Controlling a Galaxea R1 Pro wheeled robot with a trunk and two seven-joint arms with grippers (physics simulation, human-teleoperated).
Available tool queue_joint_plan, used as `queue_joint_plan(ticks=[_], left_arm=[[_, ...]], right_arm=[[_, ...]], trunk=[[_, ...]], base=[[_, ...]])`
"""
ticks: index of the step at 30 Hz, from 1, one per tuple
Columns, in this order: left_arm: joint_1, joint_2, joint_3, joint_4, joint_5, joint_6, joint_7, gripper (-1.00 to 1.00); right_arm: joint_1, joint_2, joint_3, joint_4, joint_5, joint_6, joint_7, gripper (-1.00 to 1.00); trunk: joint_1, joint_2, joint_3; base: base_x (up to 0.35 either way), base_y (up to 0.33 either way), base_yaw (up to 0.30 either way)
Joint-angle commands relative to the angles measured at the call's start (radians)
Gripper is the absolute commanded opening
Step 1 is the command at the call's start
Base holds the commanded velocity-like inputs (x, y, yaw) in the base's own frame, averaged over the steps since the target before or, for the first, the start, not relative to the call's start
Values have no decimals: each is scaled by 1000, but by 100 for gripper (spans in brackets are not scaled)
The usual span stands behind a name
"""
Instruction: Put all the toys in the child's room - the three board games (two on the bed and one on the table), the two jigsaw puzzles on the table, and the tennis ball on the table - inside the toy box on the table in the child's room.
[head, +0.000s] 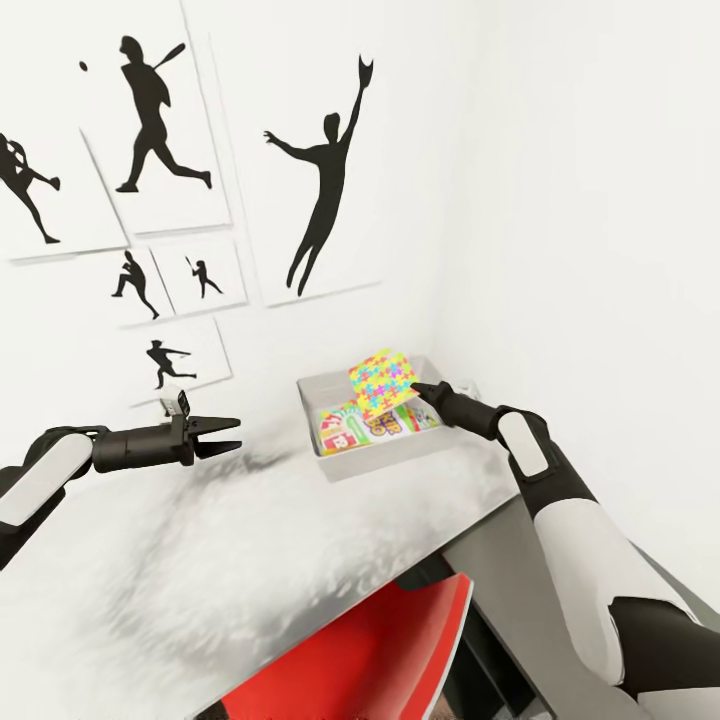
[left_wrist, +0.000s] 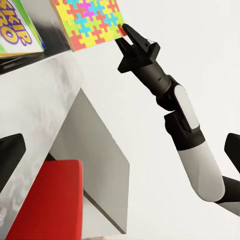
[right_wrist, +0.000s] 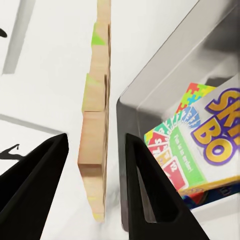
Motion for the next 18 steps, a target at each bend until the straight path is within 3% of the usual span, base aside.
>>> queue_joint_plan(ticks=[1,18], left_arm=[[-2,1,-2,1,0,3,-5,100],[-2,-2,0,0,0,3,-5,100]], right_arm=[[-1,0,-3,0,0,6,3,-100],[-1,-5,-3,-1,2,6,3,-100]], trunk=[[1,-2,-4],[1,-2,-32]], base=[[0,0,2],[0,0,0]])
